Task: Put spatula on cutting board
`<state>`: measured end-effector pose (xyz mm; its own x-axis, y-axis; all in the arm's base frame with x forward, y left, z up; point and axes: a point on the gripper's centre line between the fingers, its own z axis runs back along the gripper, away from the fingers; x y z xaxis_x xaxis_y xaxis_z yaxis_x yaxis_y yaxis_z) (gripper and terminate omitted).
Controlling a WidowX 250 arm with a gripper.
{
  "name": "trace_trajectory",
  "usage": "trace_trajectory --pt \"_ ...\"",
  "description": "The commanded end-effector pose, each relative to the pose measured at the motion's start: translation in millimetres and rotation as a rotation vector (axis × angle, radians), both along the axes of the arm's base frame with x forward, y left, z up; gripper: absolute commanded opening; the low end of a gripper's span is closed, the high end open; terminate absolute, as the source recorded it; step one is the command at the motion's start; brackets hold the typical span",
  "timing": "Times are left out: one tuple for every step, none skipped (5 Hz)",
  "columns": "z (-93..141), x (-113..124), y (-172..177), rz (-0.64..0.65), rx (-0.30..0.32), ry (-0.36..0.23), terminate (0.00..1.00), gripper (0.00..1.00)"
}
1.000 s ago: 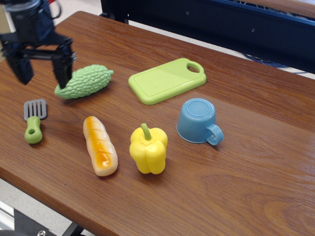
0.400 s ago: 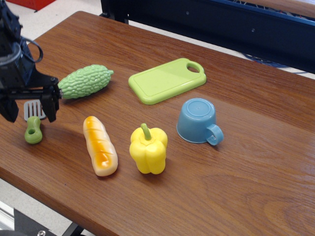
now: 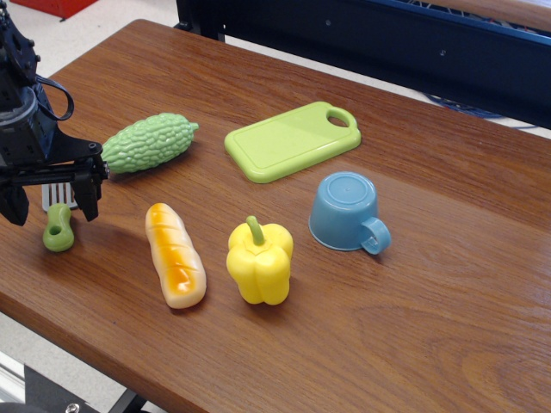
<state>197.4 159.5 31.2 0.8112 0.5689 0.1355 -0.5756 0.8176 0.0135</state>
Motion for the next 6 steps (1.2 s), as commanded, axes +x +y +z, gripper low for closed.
trace_trajectory --pt "-10.1 -2.8 0.0 0.079 0.013 0.006 0.00 1.00" --pt "-17.8 -3.2 0.3 0.097 0.021 0.010 0.00 1.00" --pt "-23.0 -2.2 0.9 0.101 0.026 0.013 0.00 0.00" --pt "-24.2 -0.8 3.0 0.101 0.025 0.020 0.00 0.00" --pt "-9.7 3.2 8.5 0.137 0.004 0.020 0.00 0.00" --pt "13.5 1.8 17.6 0.204 -0.001 -0.003 0.00 0.00"
